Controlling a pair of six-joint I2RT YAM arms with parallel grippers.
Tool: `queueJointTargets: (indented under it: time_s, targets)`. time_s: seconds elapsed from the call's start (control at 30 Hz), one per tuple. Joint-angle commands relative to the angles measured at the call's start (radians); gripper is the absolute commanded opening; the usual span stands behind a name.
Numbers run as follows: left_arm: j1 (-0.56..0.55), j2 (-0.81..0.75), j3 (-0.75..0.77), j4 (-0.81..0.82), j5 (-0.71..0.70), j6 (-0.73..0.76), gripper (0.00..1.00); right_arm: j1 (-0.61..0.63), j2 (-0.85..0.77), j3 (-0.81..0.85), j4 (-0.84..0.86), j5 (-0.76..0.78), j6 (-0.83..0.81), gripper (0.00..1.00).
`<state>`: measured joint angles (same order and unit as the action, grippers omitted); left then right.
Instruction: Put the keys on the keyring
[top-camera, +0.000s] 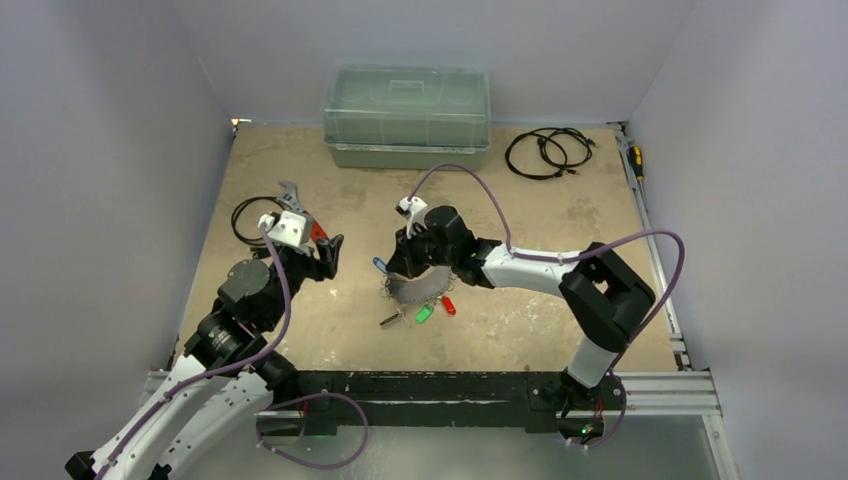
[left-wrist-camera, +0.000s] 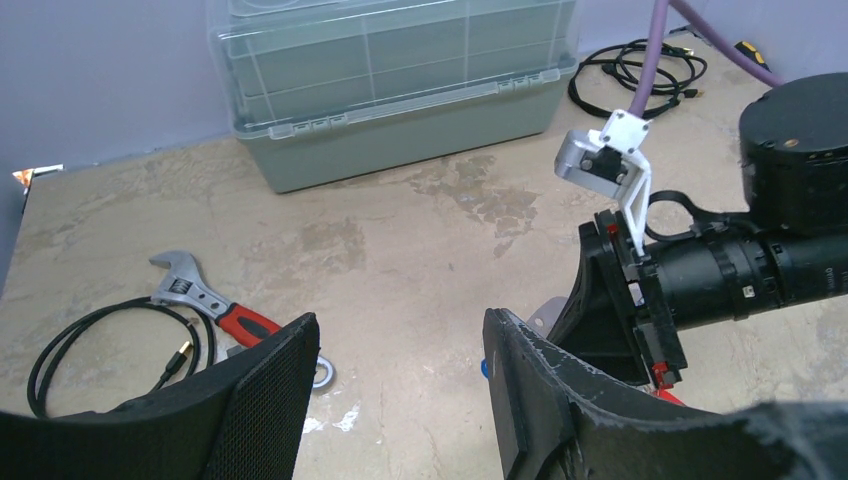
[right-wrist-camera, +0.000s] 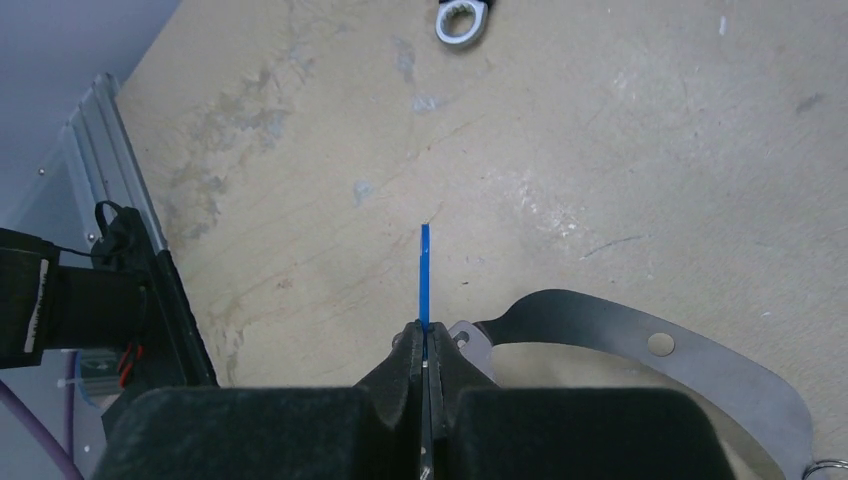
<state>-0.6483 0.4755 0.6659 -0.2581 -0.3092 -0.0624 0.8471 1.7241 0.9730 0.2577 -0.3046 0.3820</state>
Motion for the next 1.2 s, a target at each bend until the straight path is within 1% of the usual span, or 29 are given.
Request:
queueJointTargets:
  time_s: [0.0, 0.1, 0.2, 0.33, 0.57, 0.67, 0.8, 0.9, 1.03, 1.17]
  targets:
    - [0.006, -0.01, 0.009, 0.008, 0.006, 0.013, 0.6, 0.007, -0.065, 0.019, 0.055, 0.017, -0.043, 0.0]
    - [0.007, -0.014, 0.009, 0.008, 0.0, 0.014, 0.6, 0.009, -0.128, -0.012, 0.096, 0.029, -0.057, 0.0]
    - [0.006, -0.027, 0.01, 0.009, -0.011, 0.015, 0.6, 0.008, -0.224, -0.05, 0.148, 0.049, -0.073, 0.0]
    - [0.006, -0.055, 0.005, 0.016, -0.016, 0.019, 0.6, 0.014, -0.359, -0.064, 0.151, 0.092, -0.096, 0.0]
    - [0.006, -0.071, 0.0, 0.028, 0.008, 0.027, 0.6, 0.021, -0.588, -0.136, 0.17, 0.177, -0.12, 0.0]
    - [0.006, -0.069, 0.0, 0.029, 0.014, 0.028, 0.6, 0.021, -0.686, -0.185, 0.176, 0.232, -0.131, 0.0]
    - [0.006, -0.069, 0.0, 0.029, 0.016, 0.028, 0.6, 0.021, -0.825, -0.272, 0.172, 0.344, -0.133, 0.0]
    - [0.007, -0.065, 0.001, 0.029, 0.016, 0.027, 0.6, 0.021, -0.935, -0.335, 0.124, 0.409, -0.12, 0.0]
    - [0.007, -0.06, 0.004, 0.026, 0.019, 0.024, 0.6, 0.022, -1.067, -0.347, -0.045, 0.454, -0.111, 0.0]
    - [0.008, -0.058, 0.005, 0.025, 0.021, 0.026, 0.6, 0.021, -1.097, -0.359, -0.167, 0.486, -0.113, 0.0]
